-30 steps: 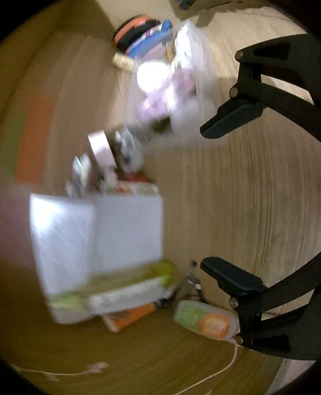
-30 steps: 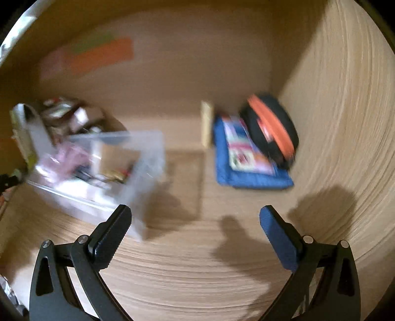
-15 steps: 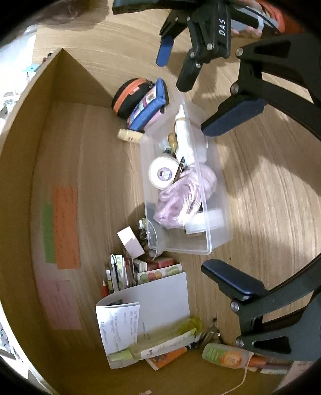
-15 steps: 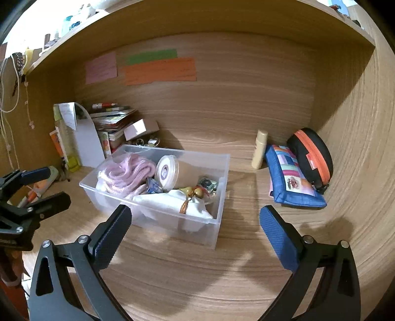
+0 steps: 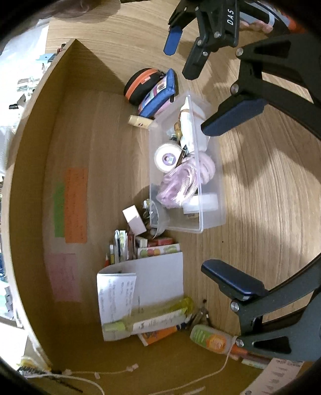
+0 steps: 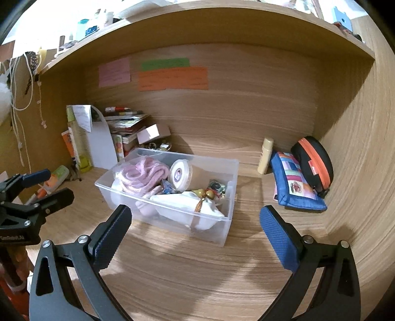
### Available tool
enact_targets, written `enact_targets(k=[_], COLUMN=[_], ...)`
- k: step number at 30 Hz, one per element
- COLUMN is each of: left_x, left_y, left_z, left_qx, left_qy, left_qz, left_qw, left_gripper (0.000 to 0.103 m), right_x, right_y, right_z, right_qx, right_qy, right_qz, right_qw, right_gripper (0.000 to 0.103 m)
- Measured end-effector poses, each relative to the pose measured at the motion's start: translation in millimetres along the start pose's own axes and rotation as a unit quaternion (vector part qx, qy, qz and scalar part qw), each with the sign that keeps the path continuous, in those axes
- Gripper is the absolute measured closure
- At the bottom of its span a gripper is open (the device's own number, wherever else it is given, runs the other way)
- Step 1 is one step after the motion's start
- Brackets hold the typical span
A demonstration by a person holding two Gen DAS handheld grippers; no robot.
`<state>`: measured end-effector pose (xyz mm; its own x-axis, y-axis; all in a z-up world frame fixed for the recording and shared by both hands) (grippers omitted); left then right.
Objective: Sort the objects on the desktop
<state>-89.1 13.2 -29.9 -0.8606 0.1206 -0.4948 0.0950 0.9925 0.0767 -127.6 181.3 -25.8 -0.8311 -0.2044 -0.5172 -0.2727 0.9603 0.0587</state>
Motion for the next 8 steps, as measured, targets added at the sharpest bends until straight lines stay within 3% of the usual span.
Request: enact_targets(k=[8], left_x=[-13.8], left_y=[3.2], left_z=[3.2], left_qx=[-0.001], left_qy=[0.011], left_qz=[0.000], left_qw=[0.9999], left_gripper=[0.002], right_x=[-8.3], right_y=[-9.8], right_z=[1.5], right_qx=[-0.005], right_qy=[0.005], right_qz=[-0.008], right_qw=[1.000], right_gripper=[0.000])
Point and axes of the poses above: each gripper's, at about its wrist camera, not at the fingertips, and x roughly the way its jaws point, y to its right, z to its underside, the point moved 9 cm from there along x, roughly the way its jaws point, and after that the axes turned 5 degrees about z, right-handed, at the moved point
